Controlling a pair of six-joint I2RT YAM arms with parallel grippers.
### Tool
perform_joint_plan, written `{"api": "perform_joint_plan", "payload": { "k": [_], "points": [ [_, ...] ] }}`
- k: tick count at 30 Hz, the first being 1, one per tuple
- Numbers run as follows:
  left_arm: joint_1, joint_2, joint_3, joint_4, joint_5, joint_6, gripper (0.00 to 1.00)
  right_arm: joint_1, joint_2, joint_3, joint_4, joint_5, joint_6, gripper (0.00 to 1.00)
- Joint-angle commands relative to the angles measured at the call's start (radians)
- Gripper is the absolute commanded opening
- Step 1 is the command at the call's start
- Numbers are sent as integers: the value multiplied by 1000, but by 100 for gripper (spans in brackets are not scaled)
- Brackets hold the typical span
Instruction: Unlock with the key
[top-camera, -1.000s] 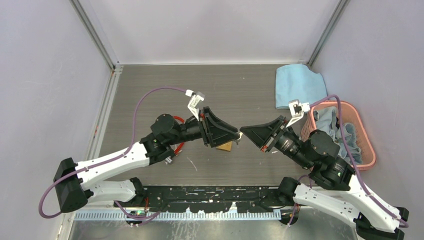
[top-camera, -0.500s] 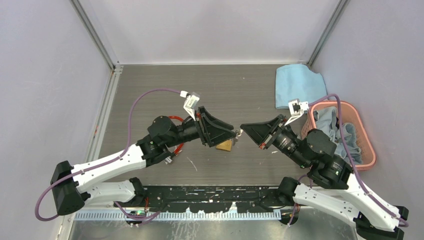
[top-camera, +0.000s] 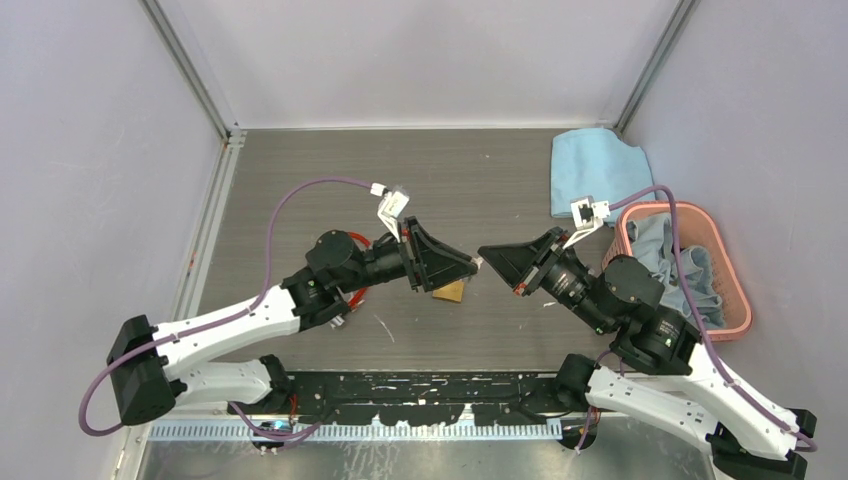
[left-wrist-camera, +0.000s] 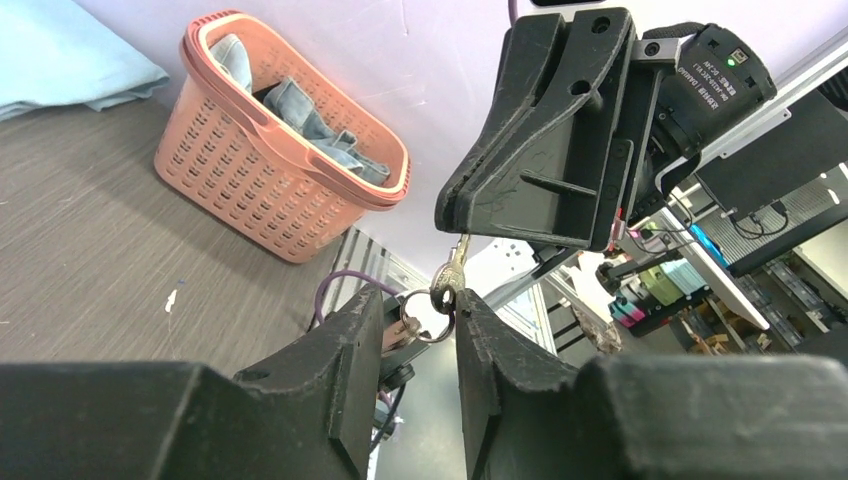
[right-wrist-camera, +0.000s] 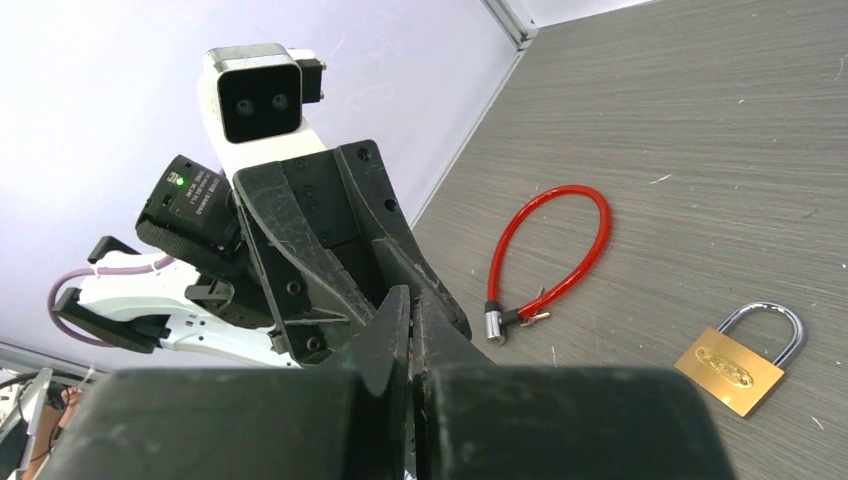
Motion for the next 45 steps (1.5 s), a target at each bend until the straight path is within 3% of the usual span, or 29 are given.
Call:
{"api": "perform_joint_plan", "payload": {
  "k": [1,22,45],
  "points": [
    [3,11,34,86,30,-18,32,6,1,9,54,17,-6,1],
    [3,32,22,153,61,-64,28,6,-13,-24,74,50,-26,1],
    [4,60,16,215,60,-120,12,5,-60,-69,139,36,-28,1]
  ]
}}
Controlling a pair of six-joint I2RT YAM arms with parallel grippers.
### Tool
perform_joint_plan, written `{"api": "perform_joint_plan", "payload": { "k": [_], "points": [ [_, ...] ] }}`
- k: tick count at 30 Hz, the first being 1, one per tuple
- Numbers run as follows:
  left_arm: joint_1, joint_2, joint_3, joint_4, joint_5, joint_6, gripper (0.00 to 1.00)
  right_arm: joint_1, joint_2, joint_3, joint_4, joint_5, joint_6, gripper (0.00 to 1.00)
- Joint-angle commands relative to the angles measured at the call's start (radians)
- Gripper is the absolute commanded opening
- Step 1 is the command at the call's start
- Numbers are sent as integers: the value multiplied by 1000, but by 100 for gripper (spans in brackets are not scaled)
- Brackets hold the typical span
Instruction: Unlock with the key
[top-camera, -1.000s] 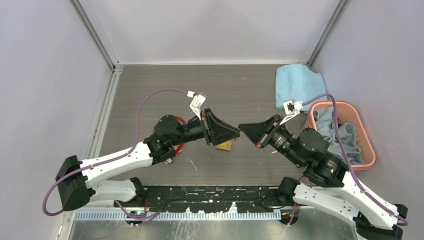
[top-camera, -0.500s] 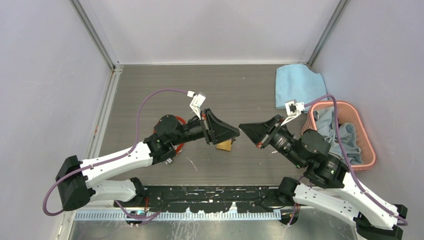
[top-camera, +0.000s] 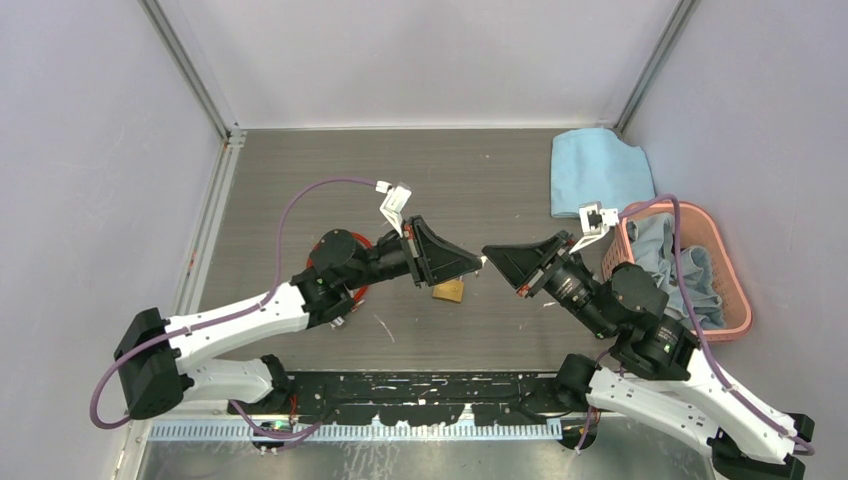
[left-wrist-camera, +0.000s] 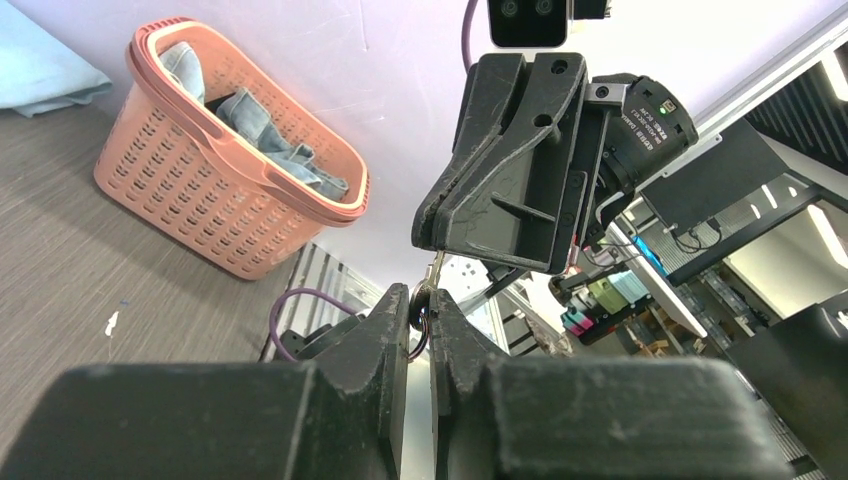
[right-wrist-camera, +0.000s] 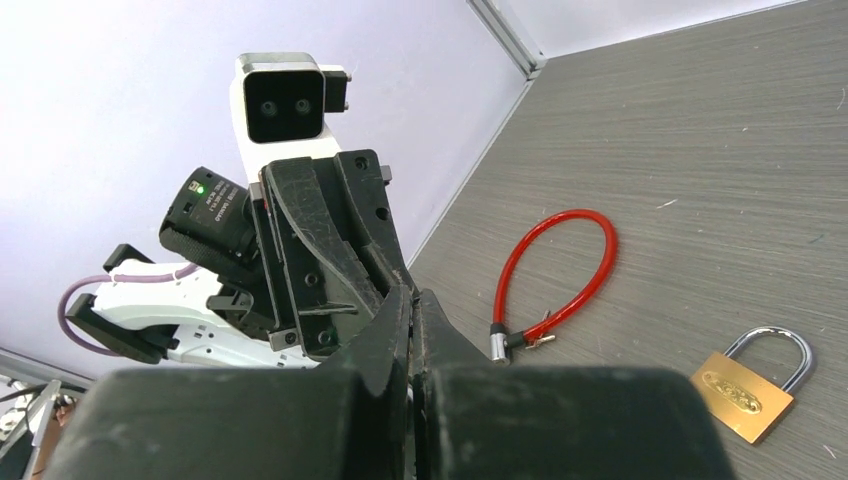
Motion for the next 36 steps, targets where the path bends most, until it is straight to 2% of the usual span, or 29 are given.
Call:
{"api": "perform_joint_plan", "payload": {
  "k": [1,10,17,26,36],
  "points": [
    [2,9,16,94,22,-19,12,6,-7,-7,73,11,-17,1],
    [2,33,21,135,40,-46,20,6,-7,-19,98,13,-22,1],
    [1,32,14,140,33,-54,17,6,-20,-29,104,27,-28,1],
    [2,25,-2,142,1,-57,18,6,-44,-36,101,46,-31,1],
    [1,66,15,179,34,-81,17,6,-35,-47,128,49,-31,1]
  ]
}}
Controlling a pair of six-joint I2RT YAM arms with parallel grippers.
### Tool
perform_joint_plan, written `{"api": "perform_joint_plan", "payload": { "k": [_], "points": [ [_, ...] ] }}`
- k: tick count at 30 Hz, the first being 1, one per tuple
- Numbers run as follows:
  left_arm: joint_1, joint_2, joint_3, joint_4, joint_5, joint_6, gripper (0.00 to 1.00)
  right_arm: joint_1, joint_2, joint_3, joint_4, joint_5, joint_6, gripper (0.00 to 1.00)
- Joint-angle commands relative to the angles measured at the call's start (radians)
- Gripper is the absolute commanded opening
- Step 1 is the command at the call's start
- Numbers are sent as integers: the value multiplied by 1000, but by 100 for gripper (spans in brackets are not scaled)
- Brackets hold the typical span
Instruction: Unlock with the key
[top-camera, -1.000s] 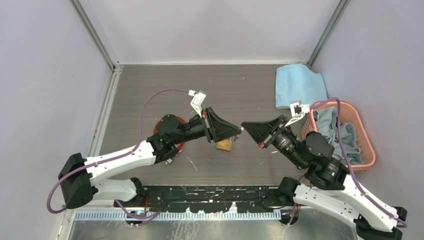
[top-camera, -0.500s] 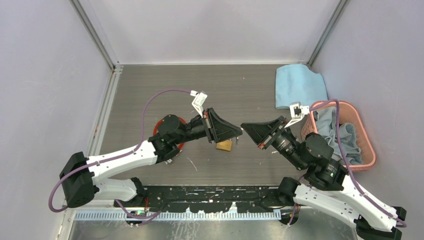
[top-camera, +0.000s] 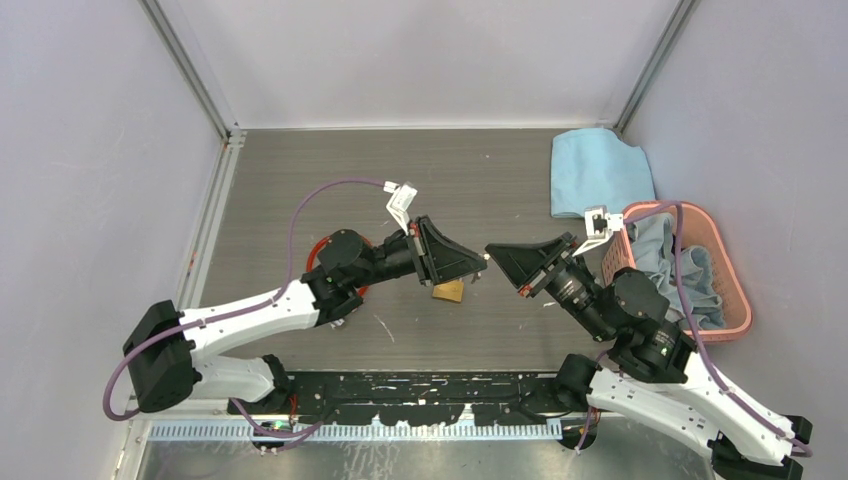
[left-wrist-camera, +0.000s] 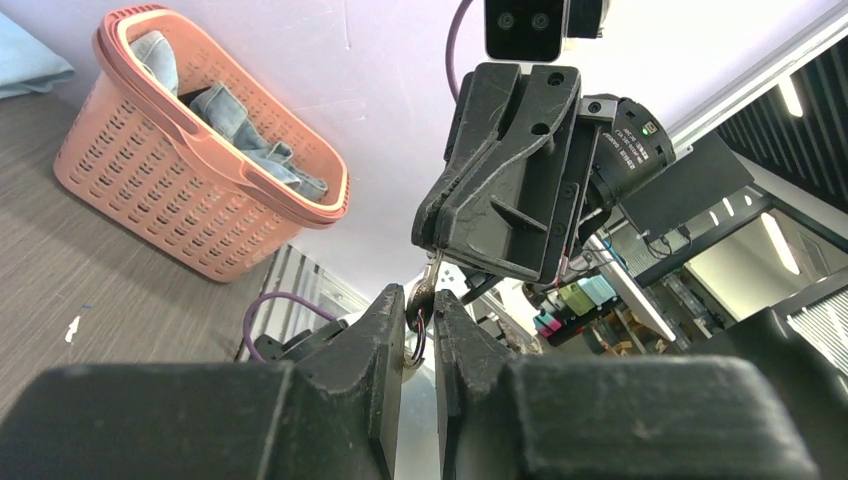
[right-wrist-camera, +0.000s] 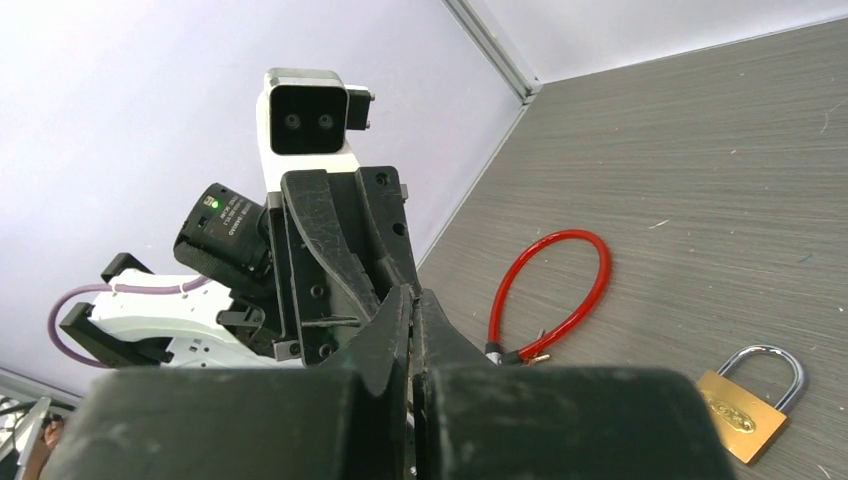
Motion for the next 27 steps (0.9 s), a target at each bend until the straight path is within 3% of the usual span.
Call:
{"api": "perform_joint_plan", "payload": {
  "k": [1,7,11,27],
  "points": [
    [-2,10,19,91,17,-15,17,6,2,3,69,21,-16,1],
    [-3,7,8,90,2,-15,10,5,-6,0,63,27,-20,1],
    [-2,0,4,81,-10,-14,0,6,-23,-8,54,33,-18,1],
    [12,-78,20,-82,-26,47,0,6,-135,-116,45,26,21,1]
  ]
}}
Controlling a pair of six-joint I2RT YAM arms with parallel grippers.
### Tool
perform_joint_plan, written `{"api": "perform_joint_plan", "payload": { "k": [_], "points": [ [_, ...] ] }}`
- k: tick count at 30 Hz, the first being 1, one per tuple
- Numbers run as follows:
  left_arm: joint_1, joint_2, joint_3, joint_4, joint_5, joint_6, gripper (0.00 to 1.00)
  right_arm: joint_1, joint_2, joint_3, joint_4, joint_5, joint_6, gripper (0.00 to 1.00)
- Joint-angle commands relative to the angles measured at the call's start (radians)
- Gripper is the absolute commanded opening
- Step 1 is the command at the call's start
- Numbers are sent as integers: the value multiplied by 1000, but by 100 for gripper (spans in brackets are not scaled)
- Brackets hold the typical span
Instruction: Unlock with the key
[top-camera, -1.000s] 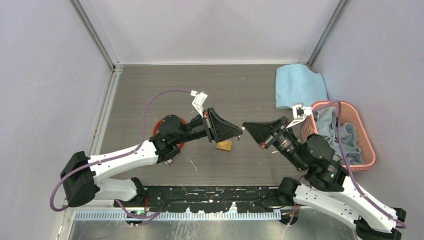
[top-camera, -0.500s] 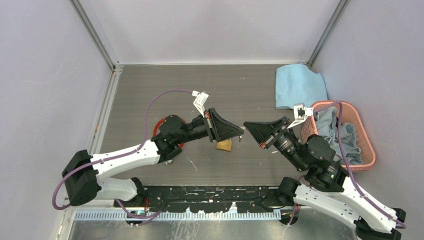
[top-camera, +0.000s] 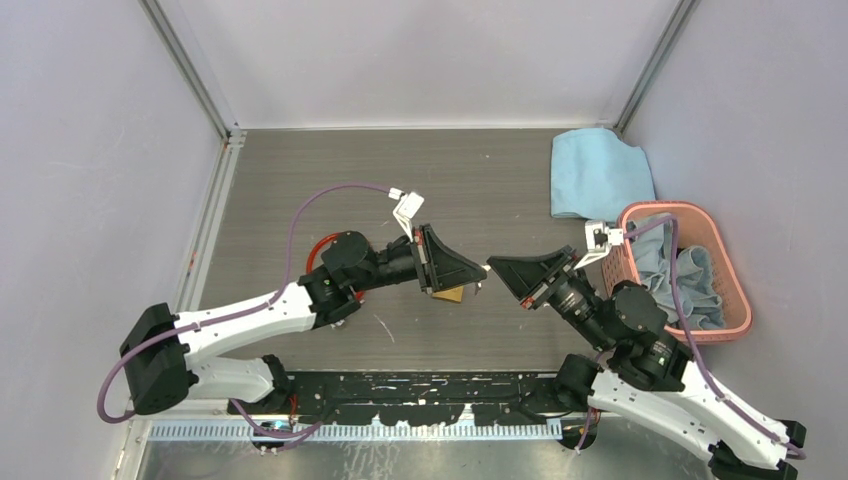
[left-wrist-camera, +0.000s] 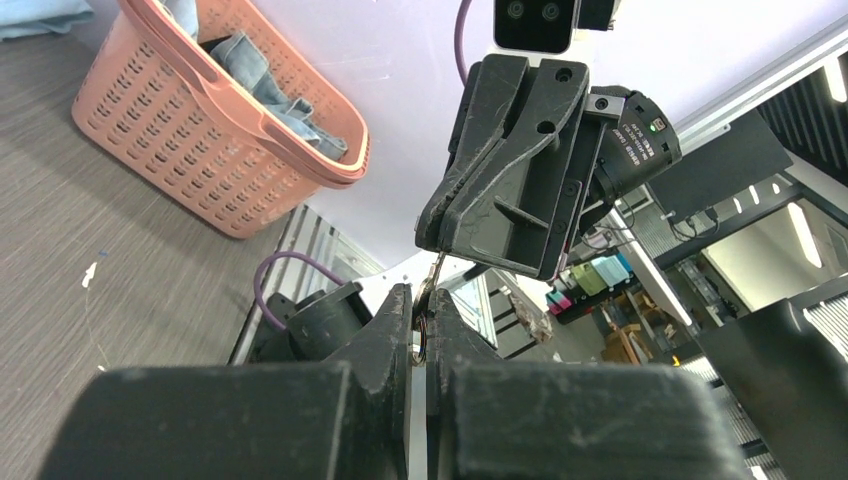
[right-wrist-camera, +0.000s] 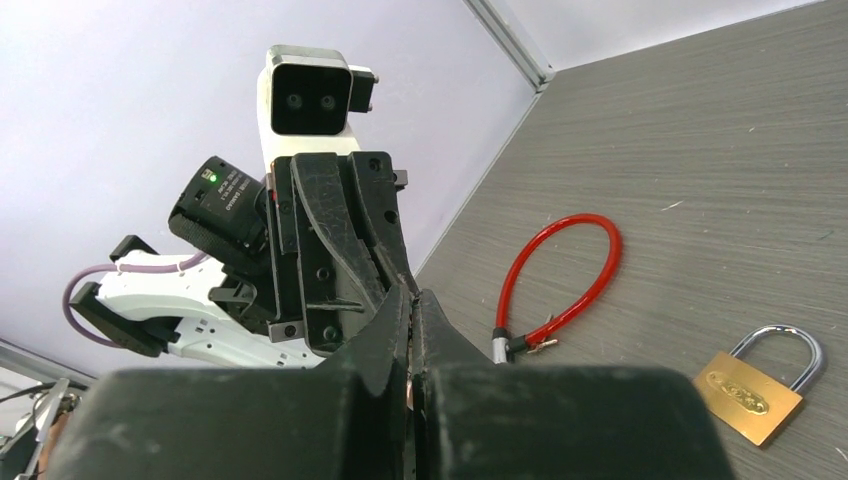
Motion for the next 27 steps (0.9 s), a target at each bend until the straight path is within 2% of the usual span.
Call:
{"api": "perform_joint_plan", "payload": {
  "k": [1,27],
  "points": [
    [20,-65,21,18,-29,31,0,1,-43,-18,30,25,1,1],
    [54,-64,29,66,1,-17,2,1,-122,-104,68,71,38,1]
  ]
}}
